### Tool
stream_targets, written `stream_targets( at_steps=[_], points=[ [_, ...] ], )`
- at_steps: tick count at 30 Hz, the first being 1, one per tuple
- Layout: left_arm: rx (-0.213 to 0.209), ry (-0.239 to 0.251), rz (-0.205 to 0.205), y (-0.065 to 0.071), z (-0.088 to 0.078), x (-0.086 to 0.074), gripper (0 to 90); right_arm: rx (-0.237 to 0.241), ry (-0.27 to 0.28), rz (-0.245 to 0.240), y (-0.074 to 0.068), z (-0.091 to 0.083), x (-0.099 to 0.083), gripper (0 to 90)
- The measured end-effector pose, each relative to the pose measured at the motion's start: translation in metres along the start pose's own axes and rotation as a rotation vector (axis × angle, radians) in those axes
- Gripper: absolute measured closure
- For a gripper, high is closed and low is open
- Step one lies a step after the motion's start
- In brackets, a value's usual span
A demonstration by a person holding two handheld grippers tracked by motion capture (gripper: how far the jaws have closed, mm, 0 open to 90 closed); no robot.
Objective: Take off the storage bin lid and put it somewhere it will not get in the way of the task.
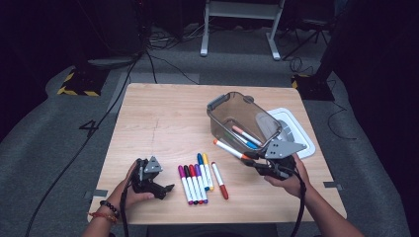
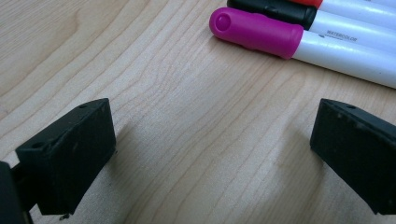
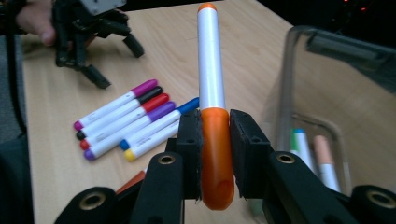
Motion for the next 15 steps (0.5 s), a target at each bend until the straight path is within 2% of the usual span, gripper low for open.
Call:
stream_targets(
  at_steps=[3,6,8,10,12,15],
  points=[
    [0.0,0.0,0.0,0.0,0.0,0.0,0.4,-0.036,-0.017,0.005,0.014,-0.004,0.01,75.1],
    [0.0,0.0,0.0,0.0,0.0,0.0,0.4,-0.093,-0.043,0.007,0.033,-0.005,0.019,75.1],
    [0.0,0.0,0.0,0.0,0.0,0.0,0.4,-0.116,-0.056,0.031,0.048,-0.003,0.023,75.1],
    [0.0,0.0,-0.001,0.0,0.0,0.0,0.4,-0.136,-0.079,0.042,0.06,0.0,0.025,75.1],
    [0.0,0.001,-0.002,0.0,0.0,0.0,0.4,-0.141,-0.097,0.074,0.071,0.006,0.026,75.1],
    [0.0,0.0,-0.001,0.0,0.0,0.0,0.4,-0.161,-0.142,0.083,0.085,0.019,0.028,75.1]
  ],
)
Point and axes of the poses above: each handheld gripper's, and its own axes: z roughly forward along the jaws, x roughly out of its top, y roughly to its right, the point moved 1 cm from there along z, roughly forward along the jaws, and after that the axes turned 6 degrees about y, right-handed, at the moved point
